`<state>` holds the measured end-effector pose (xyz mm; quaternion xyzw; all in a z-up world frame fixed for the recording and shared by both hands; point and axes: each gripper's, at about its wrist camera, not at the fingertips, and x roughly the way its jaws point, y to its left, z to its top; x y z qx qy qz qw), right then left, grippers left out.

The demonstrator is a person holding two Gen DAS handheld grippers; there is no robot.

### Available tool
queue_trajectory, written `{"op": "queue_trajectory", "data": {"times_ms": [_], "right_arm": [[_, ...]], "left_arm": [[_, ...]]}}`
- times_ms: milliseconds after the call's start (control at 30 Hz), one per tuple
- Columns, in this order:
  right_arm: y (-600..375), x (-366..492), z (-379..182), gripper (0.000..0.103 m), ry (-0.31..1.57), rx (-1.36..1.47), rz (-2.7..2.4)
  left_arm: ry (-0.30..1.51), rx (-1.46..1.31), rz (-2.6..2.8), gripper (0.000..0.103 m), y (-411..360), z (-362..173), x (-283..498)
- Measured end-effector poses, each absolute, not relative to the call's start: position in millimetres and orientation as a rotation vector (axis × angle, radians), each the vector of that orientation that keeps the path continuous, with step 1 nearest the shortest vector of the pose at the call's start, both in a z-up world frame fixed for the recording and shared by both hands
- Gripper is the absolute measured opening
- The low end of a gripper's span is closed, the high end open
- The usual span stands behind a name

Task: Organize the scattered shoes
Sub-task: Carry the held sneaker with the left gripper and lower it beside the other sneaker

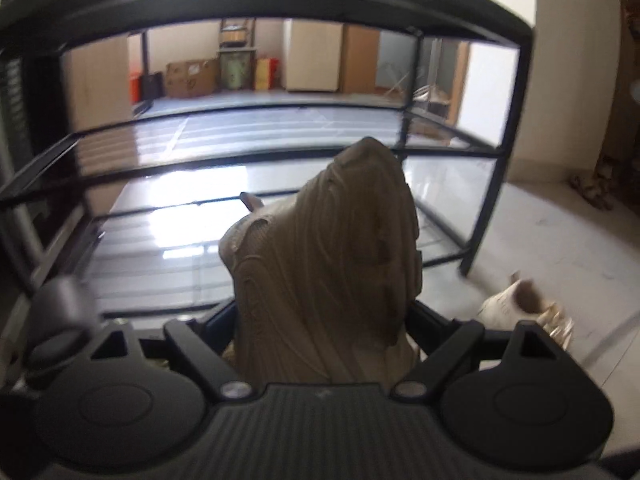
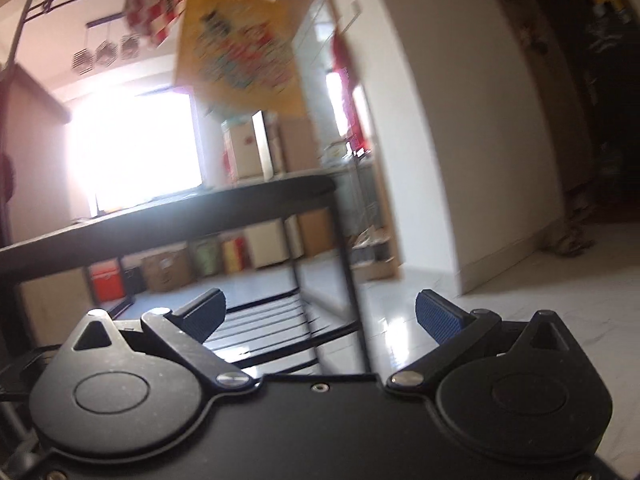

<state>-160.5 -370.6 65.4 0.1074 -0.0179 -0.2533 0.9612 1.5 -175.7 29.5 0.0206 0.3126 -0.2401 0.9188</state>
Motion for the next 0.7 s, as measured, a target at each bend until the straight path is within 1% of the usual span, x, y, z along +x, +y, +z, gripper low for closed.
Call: {"op": "queue_trajectory", "data": {"times_ms": [100, 133, 200, 300, 367, 467, 600, 700], "right_arm": [[-401, -183, 72, 0.103, -0.013, 0.213, -0.568], [-411, -190, 73, 0.103, -0.006, 0.212, -0.592], [-426, -201, 73, 0.103, 0.006, 0.209, -0.631], [-441, -214, 65, 0.103, 0.031, 0.203, -0.685], [-449, -215, 56, 0.103, 0.063, 0.203, -0.71], [-463, -205, 41, 0.103, 0.126, 0.236, -0.733], [-465, -187, 31, 0.103, 0.163, 0.276, -0.707], [-462, -172, 23, 0.103, 0.196, 0.275, -0.687]], "left_arm": [[0.698, 0.007, -0.528, 0.088, -206, 29, 6], [0.744, -0.007, -0.541, 0.088, -230, 23, 8], [0.786, -0.002, -0.528, 0.088, -255, 12, 9], [0.864, 0.074, -0.524, 0.088, -288, -10, 15], [0.951, 0.143, -0.538, 0.088, -307, -24, 26], [1.002, 0.113, -0.518, 0.088, -309, -41, 40], [1.046, 0.053, -0.431, 0.088, -313, -64, 55], [1.094, 0.079, -0.416, 0.089, -328, -78, 61]]}}
